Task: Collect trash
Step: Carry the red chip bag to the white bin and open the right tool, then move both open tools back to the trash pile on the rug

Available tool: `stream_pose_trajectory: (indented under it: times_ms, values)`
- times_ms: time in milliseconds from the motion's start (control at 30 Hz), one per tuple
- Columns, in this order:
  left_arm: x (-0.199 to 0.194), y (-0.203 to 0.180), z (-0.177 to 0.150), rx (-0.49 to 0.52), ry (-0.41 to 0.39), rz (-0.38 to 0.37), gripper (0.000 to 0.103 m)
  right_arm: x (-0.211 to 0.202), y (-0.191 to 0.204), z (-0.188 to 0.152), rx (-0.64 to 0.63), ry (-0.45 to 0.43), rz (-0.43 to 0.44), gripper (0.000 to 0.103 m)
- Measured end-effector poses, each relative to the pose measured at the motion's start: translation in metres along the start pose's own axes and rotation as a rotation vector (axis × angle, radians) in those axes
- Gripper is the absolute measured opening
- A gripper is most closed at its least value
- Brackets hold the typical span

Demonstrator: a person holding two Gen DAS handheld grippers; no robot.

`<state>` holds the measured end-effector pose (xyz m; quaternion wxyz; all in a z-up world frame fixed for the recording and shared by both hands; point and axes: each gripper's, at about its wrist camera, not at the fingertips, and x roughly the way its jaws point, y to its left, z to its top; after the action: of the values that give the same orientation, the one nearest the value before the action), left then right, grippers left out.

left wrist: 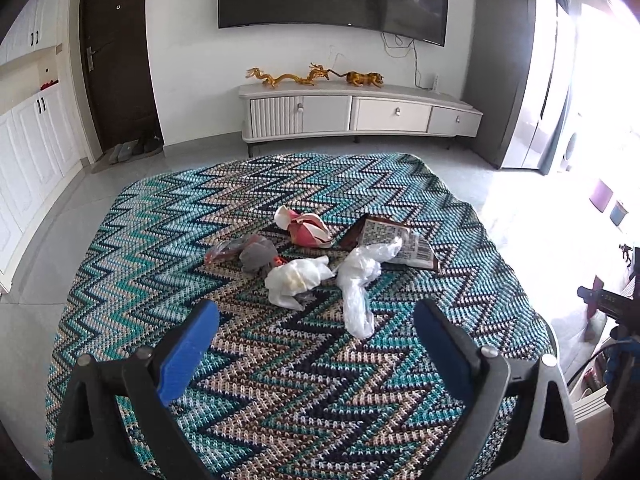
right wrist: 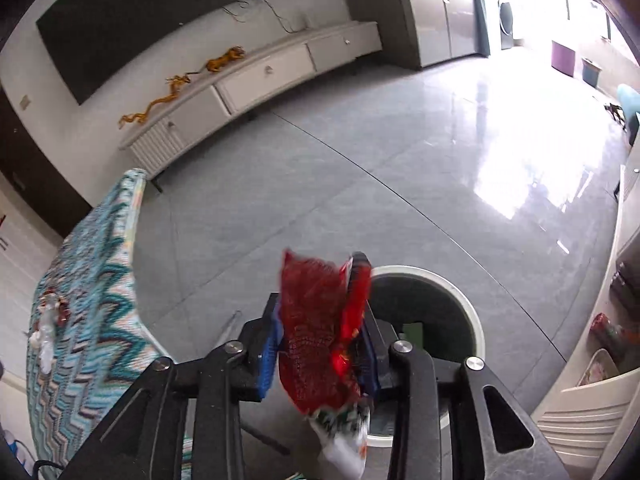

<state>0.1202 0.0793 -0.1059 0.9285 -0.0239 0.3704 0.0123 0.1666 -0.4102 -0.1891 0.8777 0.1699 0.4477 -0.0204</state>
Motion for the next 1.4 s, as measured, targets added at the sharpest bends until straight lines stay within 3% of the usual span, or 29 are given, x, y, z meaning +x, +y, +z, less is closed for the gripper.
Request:
stream_pose_trajectory:
  times_ms: [100,267,433,567,733,933,1200,1400]
  values:
    - [-0.002,-0.002,0.002,0.004,-0.003,0.005,0.099,0.007,-0.014,0.000,0.027,0.009,-0.025,0.050]
    - [-0.002,0.000,0.004,-0.002,-0.007,0.012,0.099,0.000,-0.024,-0.006,0.053,-0.008,-0.018,0.053]
    - [-0.005,0.006,0.004,-0.012,-0.017,0.013,0.099,-0.024,-0.001,0.000,0.015,-0.052,0.061,0.055]
    - [-0.008,0.018,0.006,-0.033,-0.030,0.015,0.099,-0.053,0.036,0.009,-0.066,-0.099,0.144,0.057]
    - [-0.016,0.039,0.010,-0.071,-0.060,0.016,0.099,-0.090,0.100,0.017,-0.204,-0.151,0.247,0.066]
    - [-0.026,0.068,0.011,-0.104,-0.092,0.029,0.099,-0.114,0.167,0.013,-0.329,-0.170,0.330,0.072]
    - [-0.021,0.109,0.008,-0.165,-0.092,0.050,0.099,-0.104,0.229,-0.004,-0.440,-0.123,0.404,0.075]
    - [-0.008,0.117,0.005,-0.177,-0.077,0.037,0.099,-0.084,0.260,-0.019,-0.498,-0.074,0.447,0.078]
